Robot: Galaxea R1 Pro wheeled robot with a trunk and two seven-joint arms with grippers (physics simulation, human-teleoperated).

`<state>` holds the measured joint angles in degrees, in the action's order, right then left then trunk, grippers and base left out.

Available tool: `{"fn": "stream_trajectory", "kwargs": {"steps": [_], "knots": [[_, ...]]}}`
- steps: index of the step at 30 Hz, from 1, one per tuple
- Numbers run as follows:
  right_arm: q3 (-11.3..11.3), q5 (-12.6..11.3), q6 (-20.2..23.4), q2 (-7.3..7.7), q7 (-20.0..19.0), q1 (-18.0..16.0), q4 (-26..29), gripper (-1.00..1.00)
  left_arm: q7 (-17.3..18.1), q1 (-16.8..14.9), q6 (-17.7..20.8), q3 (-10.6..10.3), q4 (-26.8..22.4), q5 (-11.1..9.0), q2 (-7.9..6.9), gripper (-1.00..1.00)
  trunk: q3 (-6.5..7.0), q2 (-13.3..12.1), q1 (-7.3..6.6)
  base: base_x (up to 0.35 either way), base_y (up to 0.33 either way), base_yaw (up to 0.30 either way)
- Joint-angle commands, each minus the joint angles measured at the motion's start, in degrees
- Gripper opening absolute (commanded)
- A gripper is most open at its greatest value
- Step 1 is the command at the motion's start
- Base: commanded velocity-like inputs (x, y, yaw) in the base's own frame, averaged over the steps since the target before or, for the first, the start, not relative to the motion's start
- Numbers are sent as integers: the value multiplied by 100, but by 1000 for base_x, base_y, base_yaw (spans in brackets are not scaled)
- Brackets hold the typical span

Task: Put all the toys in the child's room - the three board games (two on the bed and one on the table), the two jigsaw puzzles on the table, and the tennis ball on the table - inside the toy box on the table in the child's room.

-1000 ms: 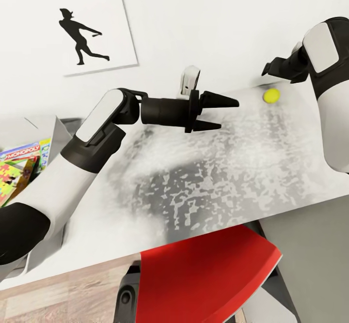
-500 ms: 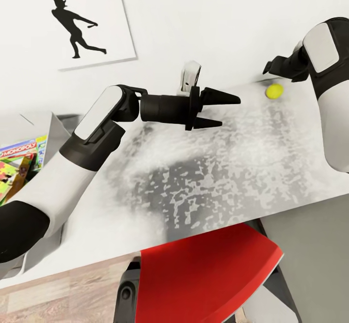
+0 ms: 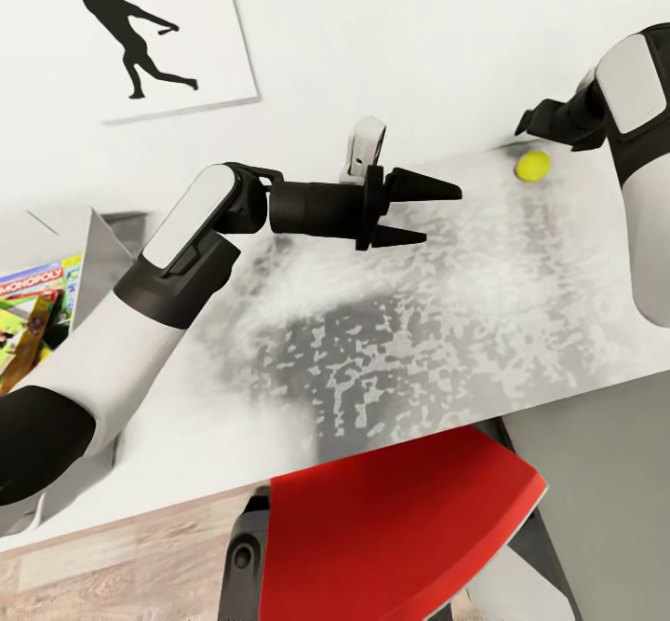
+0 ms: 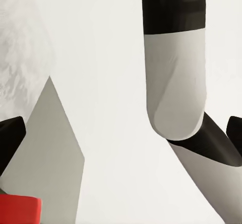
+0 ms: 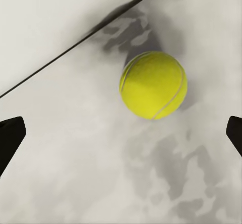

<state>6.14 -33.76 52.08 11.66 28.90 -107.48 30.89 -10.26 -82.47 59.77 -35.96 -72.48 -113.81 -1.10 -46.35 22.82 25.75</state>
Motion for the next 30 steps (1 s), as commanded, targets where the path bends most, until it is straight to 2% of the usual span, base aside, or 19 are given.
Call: {"fn": "stream_trajectory", "kwargs": {"steps": [1,10,18,24,30], "knots": [[45,-58,13,9,46,-10,7,100,-52,-6,-1,-8,-3,-63,-2,100,-16,9,3,0,0,0],[45,-13,50,38,46,-98,44,100,-52,-6,-1,-8,-3,-63,-11,100,-101,9,3,0,0,0],[23,507,77,19,43,-177,48,100,-50,-6,-1,-8,-5,-63,-3,100,-176,9,3,0,0,0],[19,620,82,6,45,-205,48,100,-50,-6,-1,-8,-4,-63,-4,100,-232,9,3,0,0,0],[21,637,86,4,46,-342,42,100,-48,-6,-1,-8,-3,-63,1,100,-288,9,3,0,0,0]]}}
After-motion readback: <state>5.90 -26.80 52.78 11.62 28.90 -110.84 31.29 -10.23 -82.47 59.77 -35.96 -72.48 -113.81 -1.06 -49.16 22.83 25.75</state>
